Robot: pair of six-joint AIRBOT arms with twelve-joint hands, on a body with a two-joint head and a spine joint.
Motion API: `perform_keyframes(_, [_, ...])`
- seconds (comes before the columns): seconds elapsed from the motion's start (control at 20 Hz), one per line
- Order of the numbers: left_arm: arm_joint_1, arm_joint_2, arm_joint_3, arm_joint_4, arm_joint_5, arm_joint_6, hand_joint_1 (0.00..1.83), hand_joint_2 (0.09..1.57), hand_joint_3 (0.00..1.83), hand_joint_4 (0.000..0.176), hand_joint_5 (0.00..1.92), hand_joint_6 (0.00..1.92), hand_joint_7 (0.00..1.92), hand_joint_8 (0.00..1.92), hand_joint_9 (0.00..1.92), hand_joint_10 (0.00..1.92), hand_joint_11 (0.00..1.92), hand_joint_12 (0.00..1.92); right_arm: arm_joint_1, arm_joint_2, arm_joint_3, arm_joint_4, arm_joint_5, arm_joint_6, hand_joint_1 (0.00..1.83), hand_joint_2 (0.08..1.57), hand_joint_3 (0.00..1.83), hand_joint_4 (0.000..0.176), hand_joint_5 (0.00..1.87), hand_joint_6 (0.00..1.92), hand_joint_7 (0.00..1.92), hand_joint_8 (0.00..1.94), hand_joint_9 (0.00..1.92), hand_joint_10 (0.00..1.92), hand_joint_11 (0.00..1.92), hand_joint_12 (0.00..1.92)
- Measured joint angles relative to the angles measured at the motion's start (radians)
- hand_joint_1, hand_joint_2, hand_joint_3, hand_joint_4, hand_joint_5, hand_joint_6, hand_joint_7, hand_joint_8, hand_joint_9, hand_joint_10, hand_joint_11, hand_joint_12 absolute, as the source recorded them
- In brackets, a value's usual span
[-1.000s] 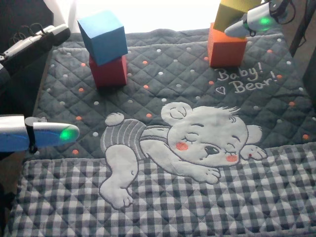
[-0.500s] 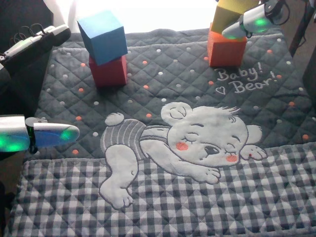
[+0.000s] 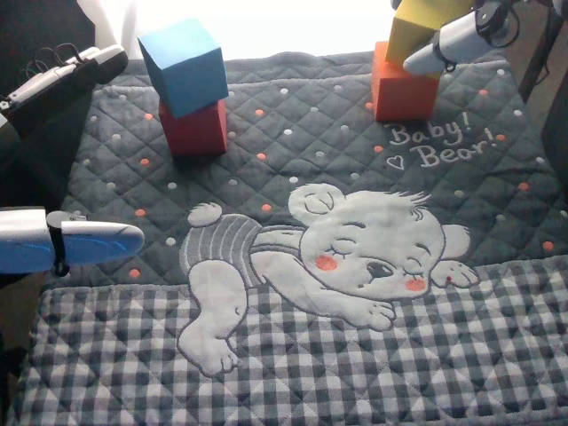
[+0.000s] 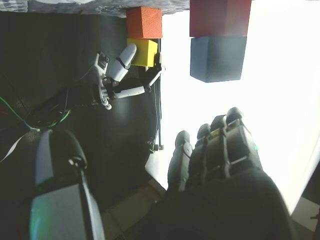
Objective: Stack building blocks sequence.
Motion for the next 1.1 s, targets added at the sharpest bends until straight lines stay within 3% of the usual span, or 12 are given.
perform_keyframes(0.35, [0.0, 0.0, 0.0, 0.0, 0.0, 0.0, 0.87, 0.83, 0.0, 0.074, 0.13, 0.0, 0.0, 0.0, 0.0, 0.0, 0.0, 0.02, 0.0, -0.001, 0.0, 0.0, 0.001, 0.0, 1.25, 1.1, 0.0, 0.0, 0.94, 0.97, 1.13, 0.82, 1.63, 0.02, 1.28, 0.95])
perform_keyframes(0.45, [0.0, -0.001, 0.0, 0.0, 0.0, 0.0, 0.86, 0.84, 0.0, 0.072, 0.11, 0.0, 0.0, 0.0, 0.0, 0.0, 0.01, 0.03, 0.0, -0.001, 0.0, 0.0, 0.001, 0.0, 1.25, 1.1, 0.0, 0.0, 0.92, 0.99, 1.14, 0.82, 1.61, 0.01, 1.16, 1.05])
perform_keyframes(0.5, [0.0, -0.001, 0.0, 0.0, 0.0, 0.0, 0.85, 0.84, 0.0, 0.069, 0.11, 0.0, 0.0, 0.0, 0.0, 0.0, 0.02, 0.03, 0.0, -0.001, -0.001, 0.0, 0.001, -0.001, 1.26, 1.09, 0.0, 0.0, 0.93, 0.95, 1.16, 0.81, 1.61, 0.0, 1.11, 1.04])
perform_keyframes(0.6, [0.0, -0.007, 0.005, 0.0, -0.001, 0.0, 0.85, 0.83, 0.0, 0.063, 0.11, 0.0, 0.0, 0.0, 0.0, 0.0, 0.01, 0.04, 0.0, 0.004, -0.006, 0.0, 0.001, -0.005, 1.26, 1.09, 0.0, 0.0, 0.96, 0.9, 1.15, 0.82, 1.64, 0.02, 1.23, 0.96])
perform_keyframes(0.7, [0.0, -0.013, 0.006, -0.004, 0.003, 0.0, 0.85, 0.83, 0.0, 0.079, 0.12, 0.0, 0.0, 0.0, 0.0, 0.0, 0.01, 0.04, 0.0, 0.013, -0.021, 0.0, 0.006, -0.008, 1.25, 1.09, 0.0, 0.0, 0.95, 0.93, 1.15, 0.81, 1.65, 0.02, 1.34, 0.79])
perform_keyframes(0.75, [0.0, -0.013, 0.006, -0.002, 0.0, 0.0, 0.84, 0.83, 0.0, 0.084, 0.12, 0.0, 0.0, 0.0, 0.0, 0.0, 0.01, 0.04, 0.0, 0.021, -0.033, -0.001, 0.012, -0.008, 1.27, 1.08, 0.0, 0.0, 0.97, 0.87, 1.18, 0.79, 1.67, 0.02, 1.28, 0.84])
perform_keyframes(0.85, [0.0, -0.013, 0.006, -0.003, 0.0, 0.0, 0.86, 0.84, 0.0, 0.061, 0.13, 0.01, 0.0, 0.0, 0.0, 0.0, 0.0, 0.04, 0.0, 0.023, -0.043, -0.001, 0.033, -0.008, 1.27, 1.07, 0.0, 0.0, 0.97, 0.89, 1.2, 0.74, 1.68, 0.02, 1.3, 0.88])
perform_keyframes(1.0, [0.0, -0.013, 0.006, -0.004, 0.0, 0.0, 0.85, 0.84, 0.0, 0.077, 0.12, 0.0, 0.0, 0.0, 0.0, 0.0, 0.0, 0.04, 0.001, 0.024, -0.05, -0.002, 0.04, -0.015, 1.27, 1.08, 0.0, 0.0, 0.95, 0.89, 1.2, 0.77, 1.68, 0.02, 1.25, 0.89])
perform_keyframes(1.1, [0.0, -0.013, 0.006, -0.003, 0.0, 0.0, 0.83, 0.83, 0.0, 0.064, 0.12, 0.0, 0.0, 0.0, 0.0, 0.0, 0.0, 0.04, 0.001, 0.027, -0.051, -0.002, 0.04, -0.015, 1.27, 1.08, 0.0, 0.0, 0.96, 0.88, 1.19, 0.78, 1.68, 0.02, 1.23, 0.88])
